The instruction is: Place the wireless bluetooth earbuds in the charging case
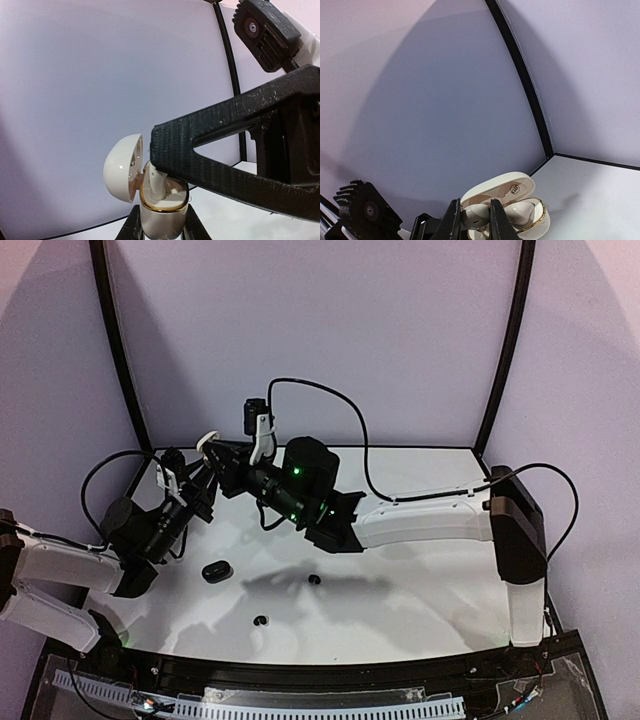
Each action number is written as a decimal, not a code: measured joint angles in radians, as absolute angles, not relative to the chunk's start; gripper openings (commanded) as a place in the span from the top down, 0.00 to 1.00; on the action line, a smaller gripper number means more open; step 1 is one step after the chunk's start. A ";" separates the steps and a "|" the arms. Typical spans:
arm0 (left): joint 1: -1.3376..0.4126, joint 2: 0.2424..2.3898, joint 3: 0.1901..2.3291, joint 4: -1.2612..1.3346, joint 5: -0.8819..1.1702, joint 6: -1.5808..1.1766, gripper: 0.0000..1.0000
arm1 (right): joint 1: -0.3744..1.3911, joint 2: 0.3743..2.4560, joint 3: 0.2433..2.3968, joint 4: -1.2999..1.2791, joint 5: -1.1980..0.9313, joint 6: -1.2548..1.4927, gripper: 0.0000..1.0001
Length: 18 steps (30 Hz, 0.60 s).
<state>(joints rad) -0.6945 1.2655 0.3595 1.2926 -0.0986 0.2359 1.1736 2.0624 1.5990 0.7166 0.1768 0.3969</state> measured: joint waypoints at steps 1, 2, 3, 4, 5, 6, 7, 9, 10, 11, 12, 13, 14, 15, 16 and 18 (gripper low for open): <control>-0.694 1.266 0.360 1.292 -0.099 0.236 0.99 | 1.174 2.062 1.599 0.716 0.177 0.397 0.83; -0.694 1.266 0.360 1.292 -0.099 0.236 0.99 | 1.174 2.062 1.599 0.716 0.178 0.397 0.83; -0.694 1.266 0.360 1.292 -0.099 0.236 0.99 | 1.174 2.062 1.599 0.714 0.178 0.397 0.82; -0.694 1.266 0.360 1.291 -0.098 0.236 0.99 | 1.174 2.061 1.599 0.712 0.178 0.397 0.82; -0.694 1.266 0.360 1.291 -0.098 0.236 0.99 | 1.174 2.061 1.599 0.710 0.178 0.397 0.81; -0.694 1.266 0.360 1.291 -0.098 0.235 0.99 | 1.174 2.061 1.599 0.710 0.178 0.396 0.81; -0.694 1.266 0.360 1.291 -0.098 0.235 0.99 | 1.174 2.061 1.599 0.709 0.178 0.394 0.81; -0.694 1.266 0.360 1.290 -0.098 0.234 0.99 | 1.174 2.061 1.600 0.708 0.178 0.393 0.79; -0.694 1.266 0.360 1.291 -0.099 0.233 0.99 | 1.174 2.061 1.601 0.707 0.179 0.392 0.79; -0.694 1.266 0.360 1.290 -0.099 0.232 0.99 | 1.174 2.061 1.601 0.706 0.180 0.390 0.78; -0.694 1.266 0.360 1.290 -0.099 0.231 0.99 | 1.174 2.061 1.601 0.706 0.181 0.388 0.78; -0.693 1.266 0.360 1.290 -0.099 0.231 0.99 | 1.174 2.060 1.601 0.706 0.181 0.386 0.78; -0.693 1.266 0.360 1.290 -0.099 0.230 0.99 | 1.174 2.060 1.601 0.705 0.181 0.383 0.77; -0.693 1.266 0.360 1.290 -0.099 0.228 0.99 | 1.173 2.060 1.601 0.703 0.181 0.380 0.77; -0.693 1.266 0.360 1.290 -0.099 0.228 0.99 | 1.173 2.059 1.603 0.701 0.181 0.377 0.77; -0.693 1.266 0.360 1.290 -0.099 0.222 0.99 | 1.173 2.059 1.606 0.693 0.181 0.371 0.77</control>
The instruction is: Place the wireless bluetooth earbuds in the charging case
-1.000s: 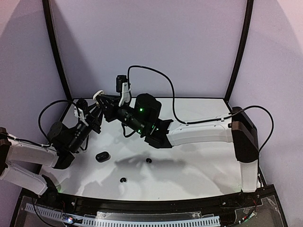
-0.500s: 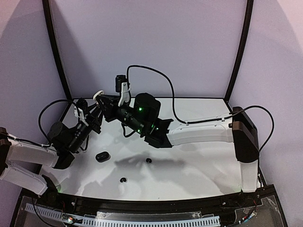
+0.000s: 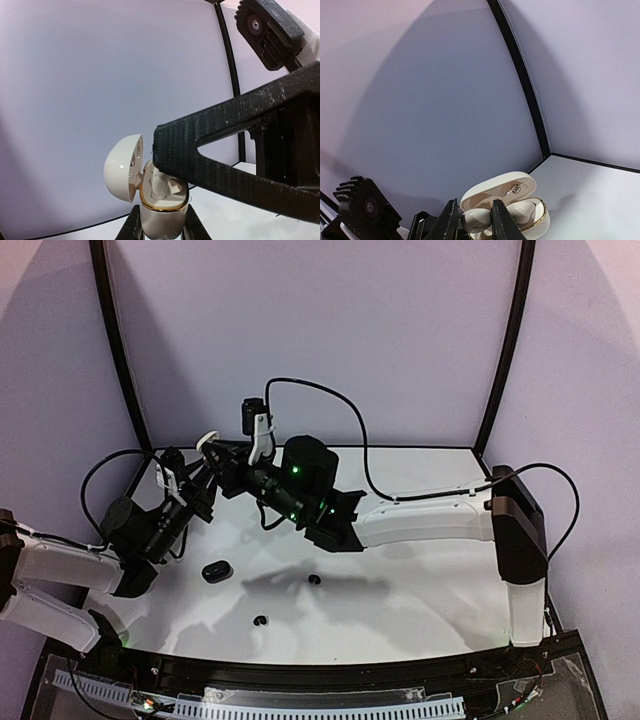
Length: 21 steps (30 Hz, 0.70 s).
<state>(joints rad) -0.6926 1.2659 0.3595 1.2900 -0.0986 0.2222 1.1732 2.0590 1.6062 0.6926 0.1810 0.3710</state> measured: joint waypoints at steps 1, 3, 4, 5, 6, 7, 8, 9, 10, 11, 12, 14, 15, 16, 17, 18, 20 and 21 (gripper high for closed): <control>-0.693 1.266 0.360 1.290 -0.098 0.218 0.99 | 1.173 2.059 1.607 0.691 0.181 0.370 0.77; -0.693 1.266 0.360 1.290 -0.097 0.207 0.99 | 1.172 2.059 1.609 0.687 0.181 0.366 0.75; -0.692 1.266 0.360 1.290 -0.096 0.201 0.99 | 1.172 2.059 1.610 0.684 0.181 0.363 0.74; -0.692 1.266 0.360 1.290 -0.094 0.193 0.99 | 1.172 2.059 1.612 0.682 0.181 0.360 0.74; -0.692 1.266 0.360 1.290 -0.094 0.188 0.99 | 1.172 2.059 1.614 0.678 0.181 0.357 0.74; -0.692 1.266 0.360 1.290 -0.094 0.181 0.99 | 1.171 2.059 1.618 0.674 0.181 0.355 0.74; -0.692 1.266 0.360 1.290 -0.092 0.175 0.99 | 1.171 2.059 1.620 0.671 0.181 0.353 0.74; -0.692 1.266 0.360 1.290 -0.091 0.167 0.99 | 1.171 2.059 1.621 0.669 0.181 0.350 0.74; -0.692 1.266 0.360 1.290 -0.091 0.162 0.99 | 1.170 2.059 1.623 0.664 0.182 0.348 0.74; -0.692 1.266 0.360 1.289 -0.091 0.155 0.99 | 1.169 2.059 1.625 0.661 0.182 0.346 0.74; -0.692 1.266 0.360 1.289 -0.090 0.151 0.99 | 1.169 2.059 1.626 0.657 0.182 0.344 0.73; -0.692 1.266 0.360 1.289 -0.090 0.142 0.99 | 1.169 2.059 1.630 0.650 0.182 0.339 0.73; -0.692 1.266 0.360 1.289 -0.090 0.140 0.99 | 1.169 2.059 1.632 0.648 0.182 0.337 0.71; -0.692 1.266 0.360 1.289 -0.089 0.132 0.99 | 1.169 2.059 1.635 0.643 0.182 0.332 0.70; -0.692 1.266 0.360 1.289 -0.089 0.129 0.99 | 1.169 2.059 1.638 0.640 0.181 0.331 0.68; -0.692 1.266 0.360 1.288 -0.089 0.125 0.99 | 1.169 2.059 1.642 0.633 0.179 0.324 0.66; -0.692 1.266 0.360 1.289 -0.087 0.118 0.99 | 1.169 2.059 1.657 0.613 0.171 0.306 0.62; -0.692 1.265 0.360 1.290 -0.086 0.115 0.99 | 1.169 2.059 1.666 0.599 0.165 0.295 0.62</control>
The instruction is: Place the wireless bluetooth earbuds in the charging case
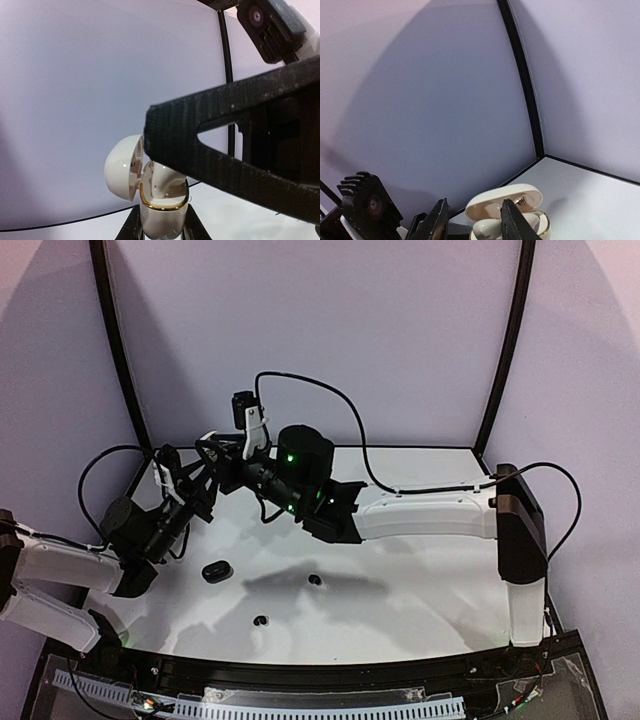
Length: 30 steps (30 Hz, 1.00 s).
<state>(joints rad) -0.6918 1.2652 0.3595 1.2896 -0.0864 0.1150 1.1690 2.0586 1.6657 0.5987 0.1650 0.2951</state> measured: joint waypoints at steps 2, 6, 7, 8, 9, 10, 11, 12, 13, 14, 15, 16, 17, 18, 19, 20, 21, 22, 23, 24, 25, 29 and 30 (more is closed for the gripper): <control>-0.692 1.262 0.360 1.291 -0.086 0.111 0.99 | 1.169 2.059 1.688 0.573 0.152 0.270 0.59; -0.692 1.250 0.360 1.298 -0.085 0.101 0.99 | 1.168 2.040 1.697 0.544 0.135 0.226 0.55; -0.692 1.246 0.360 1.302 -0.085 0.099 0.99 | 1.167 2.031 1.697 0.531 0.133 0.216 0.55; -0.692 1.243 0.360 1.304 -0.085 0.097 0.99 | 1.165 2.018 1.697 0.515 0.133 0.204 0.53; -0.692 1.241 0.360 1.308 -0.085 0.096 0.99 | 1.163 2.007 1.697 0.508 0.134 0.193 0.49; -0.692 1.241 0.360 1.309 -0.085 0.095 0.99 | 1.162 1.994 1.697 0.499 0.134 0.181 0.46; -0.692 1.241 0.360 1.309 -0.083 0.094 0.99 | 1.162 1.985 1.697 0.493 0.134 0.178 0.43; -0.692 1.241 0.360 1.309 -0.078 0.093 0.99 | 1.162 1.969 1.700 0.472 0.134 0.155 0.42; -0.692 1.240 0.360 1.309 -0.070 0.094 0.99 | 1.161 1.959 1.707 0.459 0.135 0.149 0.41; -0.692 1.240 0.360 1.309 -0.060 0.094 0.99 | 1.158 1.952 1.717 0.439 0.134 0.140 0.40; -0.692 1.238 0.360 1.309 -0.040 0.094 0.99 | 1.155 1.941 1.745 0.391 0.132 0.132 0.40; -0.691 1.235 0.360 1.309 -0.016 0.095 0.99 | 1.150 1.932 1.769 0.359 0.128 0.133 0.40; -0.691 1.233 0.360 1.309 0.003 0.097 0.99 | 1.142 1.921 1.798 0.312 0.120 0.139 0.41; -0.689 1.227 0.359 1.309 0.040 0.100 0.99 | 1.129 1.905 1.837 0.249 0.110 0.149 0.41; -0.689 1.221 0.358 1.310 0.069 0.103 0.99 | 1.113 1.886 1.865 0.193 0.098 0.161 0.41; -0.688 1.212 0.357 1.309 0.102 0.110 0.99 | 1.097 1.865 1.881 0.147 0.088 0.172 0.41; -0.687 1.201 0.355 1.309 0.140 0.120 0.99 | 1.075 1.832 1.891 0.088 0.075 0.189 0.41; -0.687 1.192 0.354 1.308 0.176 0.130 0.99 | 1.058 1.805 1.893 0.043 0.060 0.207 0.41; -0.687 1.185 0.353 1.307 0.204 0.141 0.99 | 1.041 1.784 1.893 0.007 0.044 0.224 0.41; -0.687 1.179 0.353 1.303 0.229 0.154 0.99 | 1.028 1.770 1.894 -0.021 0.029 0.242 0.42; -0.685 1.174 0.353 1.299 0.263 0.172 0.99 | 1.015 1.760 1.895 -0.053 0.000 0.262 0.43; -0.684 1.170 0.353 1.255 0.423 0.269 0.99 | 0.996 1.799 1.927 -0.188 -0.139 0.328 0.48; -0.684 1.171 0.353 1.240 0.461 0.296 0.99 | 0.996 1.834 1.949 -0.230 -0.187 0.340 0.49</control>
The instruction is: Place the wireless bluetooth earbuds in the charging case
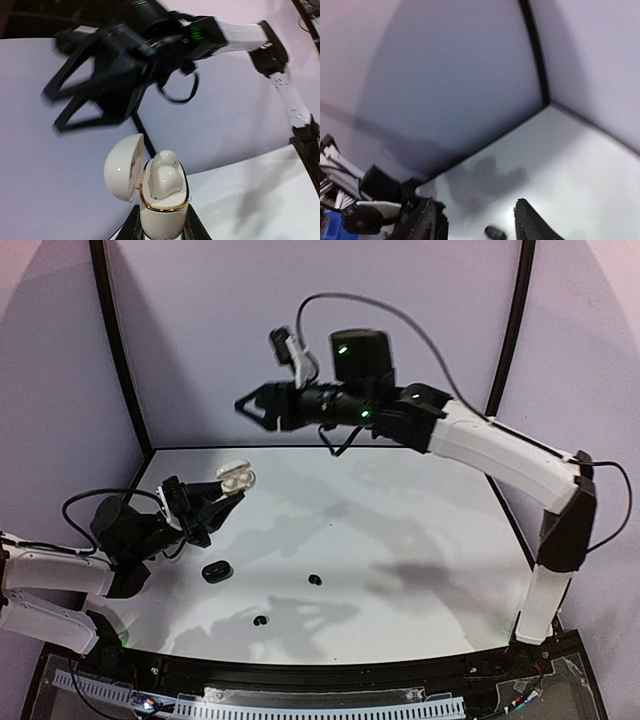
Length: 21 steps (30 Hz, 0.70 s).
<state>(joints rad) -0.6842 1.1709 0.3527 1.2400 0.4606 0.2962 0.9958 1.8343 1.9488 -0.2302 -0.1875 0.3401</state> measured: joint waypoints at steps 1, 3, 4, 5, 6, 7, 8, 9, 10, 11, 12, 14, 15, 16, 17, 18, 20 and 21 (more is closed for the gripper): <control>-0.684 1.171 0.353 1.237 0.468 0.303 0.99 | 0.996 1.843 1.953 -0.240 -0.192 0.342 0.52; -0.683 1.174 0.353 1.204 0.522 0.344 0.99 | 0.996 1.897 1.962 -0.307 -0.272 0.357 0.53; -0.683 1.176 0.354 1.197 0.531 0.350 0.99 | 0.996 1.912 1.960 -0.326 -0.304 0.364 0.54; -0.683 1.185 0.361 1.179 0.545 0.359 0.99 | 0.996 1.927 1.947 -0.356 -0.352 0.374 0.54; -0.683 1.188 0.365 1.173 0.550 0.361 0.99 | 0.996 1.929 1.940 -0.367 -0.369 0.376 0.55; -0.683 1.193 0.374 1.161 0.552 0.363 0.99 | 1.000 1.927 1.920 -0.372 -0.399 0.378 0.55; -0.683 1.198 0.382 1.153 0.552 0.362 0.99 | 1.002 1.924 1.908 -0.371 -0.413 0.379 0.55; -0.683 1.200 0.389 1.144 0.551 0.362 0.99 | 1.003 1.913 1.883 -0.362 -0.426 0.379 0.55; -0.683 1.200 0.393 1.134 0.558 0.362 0.99 | 1.003 1.903 1.863 -0.354 -0.429 0.381 0.55; -0.685 1.203 0.394 1.124 0.557 0.360 0.99 | 1.004 1.884 1.833 -0.341 -0.433 0.381 0.55; -0.685 1.205 0.394 1.117 0.554 0.358 0.99 | 1.006 1.864 1.809 -0.336 -0.435 0.379 0.54; -0.684 1.206 0.400 1.097 0.540 0.351 0.99 | 1.014 1.828 1.774 -0.329 -0.437 0.379 0.51; -0.683 1.207 0.410 1.089 0.530 0.344 0.99 | 1.021 1.808 1.760 -0.329 -0.435 0.379 0.49; -0.683 1.207 0.415 1.089 0.524 0.338 0.99 | 1.027 1.795 1.755 -0.329 -0.432 0.379 0.48; -0.683 1.206 0.421 1.087 0.522 0.330 0.99 | 1.030 1.786 1.753 -0.331 -0.424 0.375 0.46; -0.683 1.206 0.427 1.082 0.521 0.319 0.99 | 1.034 1.775 1.753 -0.331 -0.416 0.371 0.43; -0.678 1.203 0.448 1.049 0.525 0.262 0.99 | 1.036 1.745 1.752 -0.328 -0.399 0.348 0.35; -0.675 1.202 0.459 1.034 0.532 0.222 0.99 | 1.033 1.724 1.740 -0.313 -0.392 0.331 0.30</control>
<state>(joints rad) -0.6754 1.2022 0.4591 1.0336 0.5316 0.2222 1.0332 1.7241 1.7405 -0.3134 -0.3920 0.3313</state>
